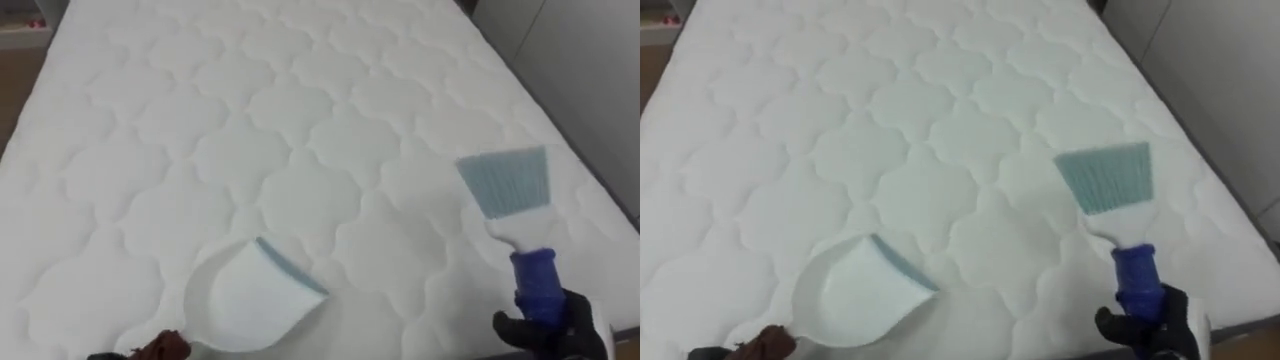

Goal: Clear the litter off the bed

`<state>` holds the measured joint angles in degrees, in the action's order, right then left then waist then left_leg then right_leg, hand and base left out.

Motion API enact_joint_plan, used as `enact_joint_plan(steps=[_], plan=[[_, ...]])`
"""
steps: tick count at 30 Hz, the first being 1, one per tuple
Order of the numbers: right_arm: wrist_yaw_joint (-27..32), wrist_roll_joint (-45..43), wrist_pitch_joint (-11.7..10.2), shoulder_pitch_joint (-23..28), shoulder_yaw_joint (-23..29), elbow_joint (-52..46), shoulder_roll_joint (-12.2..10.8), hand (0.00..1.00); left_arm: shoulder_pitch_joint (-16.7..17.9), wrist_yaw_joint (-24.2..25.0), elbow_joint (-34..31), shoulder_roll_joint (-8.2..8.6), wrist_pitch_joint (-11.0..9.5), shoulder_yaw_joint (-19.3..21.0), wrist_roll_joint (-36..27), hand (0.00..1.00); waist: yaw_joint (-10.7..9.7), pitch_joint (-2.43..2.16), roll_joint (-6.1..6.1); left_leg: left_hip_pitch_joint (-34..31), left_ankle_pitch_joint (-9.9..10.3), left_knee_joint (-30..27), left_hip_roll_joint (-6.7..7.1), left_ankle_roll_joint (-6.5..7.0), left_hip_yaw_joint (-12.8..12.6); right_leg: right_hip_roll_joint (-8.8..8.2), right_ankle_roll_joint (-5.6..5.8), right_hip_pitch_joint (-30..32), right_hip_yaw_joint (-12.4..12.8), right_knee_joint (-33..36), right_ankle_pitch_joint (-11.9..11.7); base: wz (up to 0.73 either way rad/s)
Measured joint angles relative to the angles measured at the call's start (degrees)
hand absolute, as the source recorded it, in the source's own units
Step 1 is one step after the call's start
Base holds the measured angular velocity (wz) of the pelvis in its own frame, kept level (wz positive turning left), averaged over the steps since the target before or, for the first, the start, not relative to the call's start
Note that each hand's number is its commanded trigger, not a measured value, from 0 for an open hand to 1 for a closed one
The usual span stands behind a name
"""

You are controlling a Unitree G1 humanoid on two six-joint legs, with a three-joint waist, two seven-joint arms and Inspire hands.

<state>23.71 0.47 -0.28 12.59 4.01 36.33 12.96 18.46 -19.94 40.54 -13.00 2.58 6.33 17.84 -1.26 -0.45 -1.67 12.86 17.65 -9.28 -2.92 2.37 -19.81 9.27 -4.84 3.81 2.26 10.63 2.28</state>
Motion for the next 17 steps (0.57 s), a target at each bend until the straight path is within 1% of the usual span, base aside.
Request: enact_joint_plan(steps=[2,4,5,6,7,9,11,12,14,16,17], plan=[[-0.66,1.29,0.54,0.15,1.17,4.44,-0.03,0.0,1.34,0.18,1.73,0.52,-0.01,1.99,-1.73,0.0,-0.02,0.07,0.45,-0.17,0.0,0.11,0.0,0.0,0.11,-0.02,-0.04,0.26,-0.02,0.16,-0.02,0.0],[-1.17,1.94,0.86,0.08,1.76,8.0,-0.09,0.0,2.31,0.44,2.72,0.55,-0.04,2.52,-3.43,0.0,0.0,0.16,0.94,-0.16,0.0,0.18,0.02,0.0,0.3,-0.06,-0.06,0.33,-0.08,0.35,-0.03,0.02],[-1.62,2.12,1.04,0.06,1.86,10.89,-0.1,0.0,2.34,0.56,4.55,0.55,-0.02,2.95,-4.14,0.0,-0.02,0.14,1.37,-0.09,0.0,0.18,0.07,0.0,0.48,-0.11,-0.07,0.33,-0.06,0.58,-0.02,0.05],[-2.05,2.23,1.25,0.06,1.86,12.01,-0.17,0.0,2.36,0.65,5.19,0.55,-0.01,3.04,-4.46,0.0,0.07,0.21,1.6,-0.05,0.0,0.18,0.09,0.0,0.74,-0.12,-0.08,0.32,-0.07,0.72,-0.01,0.06],[-2.98,2.26,1.59,0.04,1.86,13.86,-0.43,0.0,2.33,0.91,7.1,0.6,-0.16,3.11,-4.81,0.0,0.26,0.48,1.97,-0.05,0.0,0.2,0.21,0.0,1.15,-0.13,-0.09,0.44,0.07,0.98,-0.01,0.0],[-4.49,2.22,1.63,-0.18,1.84,17.29,-1.22,0.0,1.37,2.24,11.99,1.14,0.03,3.33,-4.81,0.0,0.17,0.49,2.26,-0.05,0.13,0.72,0.37,-0.05,1.61,0.03,-0.13,0.64,0.61,0.96,-0.05,0.0],[-5.84,1.64,1.73,-0.21,1.82,19.42,-1.77,0.0,1.14,3.46,13.46,1.65,0.25,3.88,-4.68,0.0,0.27,0.58,2.28,-0.29,0.88,1.66,0.34,-0.06,2.36,0.41,-0.14,1.25,0.74,1.11,-0.52,0.02],[-6.8,1.0,1.82,-0.17,1.8,20.35,-2.06,0.0,1.22,4.27,13.52,2.04,0.45,4.34,-4.62,0.0,0.61,0.54,2.24,-0.33,0.88,1.51,0.28,-0.06,2.03,0.31,-0.25,1.24,0.4,1.07,-0.89,-0.07],[-8.09,-0.86,1.8,-0.23,1.79,21.81,-2.11,0.0,1.54,5.24,13.91,2.3,1.21,4.38,-4.62,0.0,0.61,0.47,1.93,-0.32,0.86,1.44,0.31,-0.01,1.92,0.1,-0.32,1.23,0.1,1.13,-1.01,-0.03],[-9.11,-2.54,1.83,-0.39,1.74,23.84,-2.13,0.0,1.58,5.82,14.63,2.3,1.36,4.38,-4.62,0.0,0.96,0.5,1.7,-0.28,0.86,1.39,0.33,-0.01,1.97,0.12,-0.35,1.23,0.12,1.16,-1.03,0.0],[-9.85,-3.68,2.24,-0.38,1.71,24.6,-2.15,0.0,1.33,6.3,14.68,2.36,1.79,4.38,-4.6,0.0,1.21,0.54,1.51,-0.28,0.86,1.4,0.34,-0.01,2.01,0.14,-0.35,1.24,0.15,1.16,-1.03,0.0]])
